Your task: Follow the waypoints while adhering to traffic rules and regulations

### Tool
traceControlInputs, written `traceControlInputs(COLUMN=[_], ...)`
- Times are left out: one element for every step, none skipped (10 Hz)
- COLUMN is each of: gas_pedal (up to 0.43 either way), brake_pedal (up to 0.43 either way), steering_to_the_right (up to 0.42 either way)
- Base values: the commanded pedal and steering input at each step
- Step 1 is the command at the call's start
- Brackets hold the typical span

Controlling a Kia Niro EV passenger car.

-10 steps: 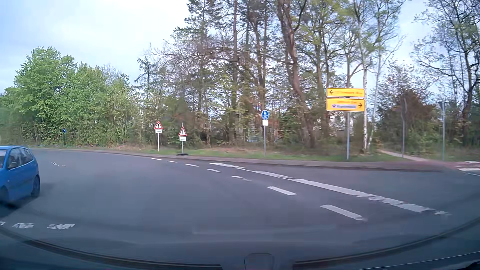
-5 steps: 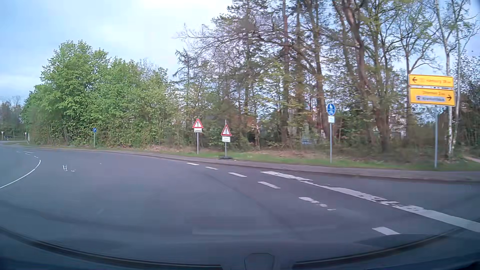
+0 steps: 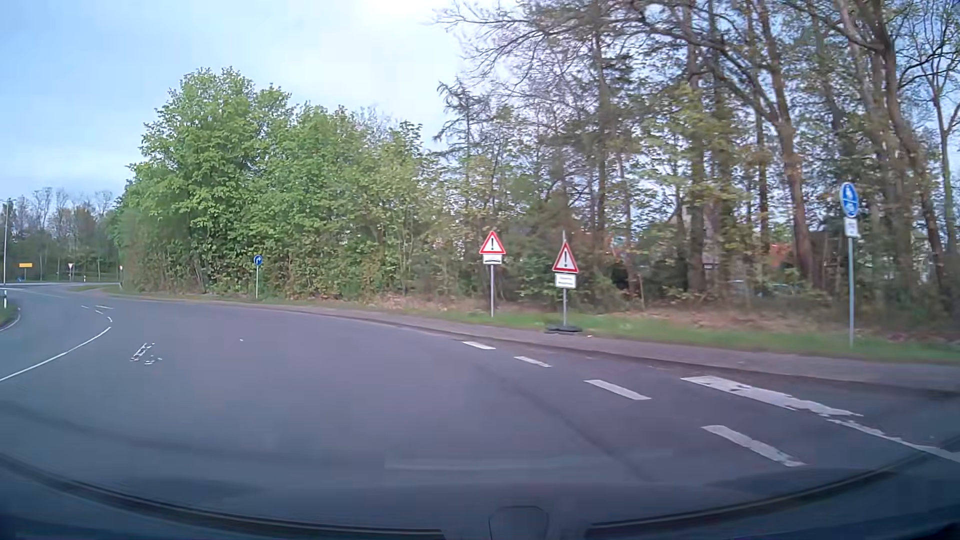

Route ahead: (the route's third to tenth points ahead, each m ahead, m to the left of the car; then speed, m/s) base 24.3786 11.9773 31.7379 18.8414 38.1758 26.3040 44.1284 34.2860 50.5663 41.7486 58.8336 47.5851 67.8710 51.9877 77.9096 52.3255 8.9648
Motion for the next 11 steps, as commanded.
traceControlInputs(gas_pedal=[0.039,0.039,0.039,0.039,0.039,0.039,0.039,0.039,0.047,0.067,0.067], brake_pedal=[0.0,0.0,0.0,0.0,0.0,0.0,0.0,0.0,0.0,0.0,0.0], steering_to_the_right=[-0.154,-0.15,-0.15,-0.149,-0.147,-0.144,-0.14,-0.139,-0.138,-0.136,-0.132])
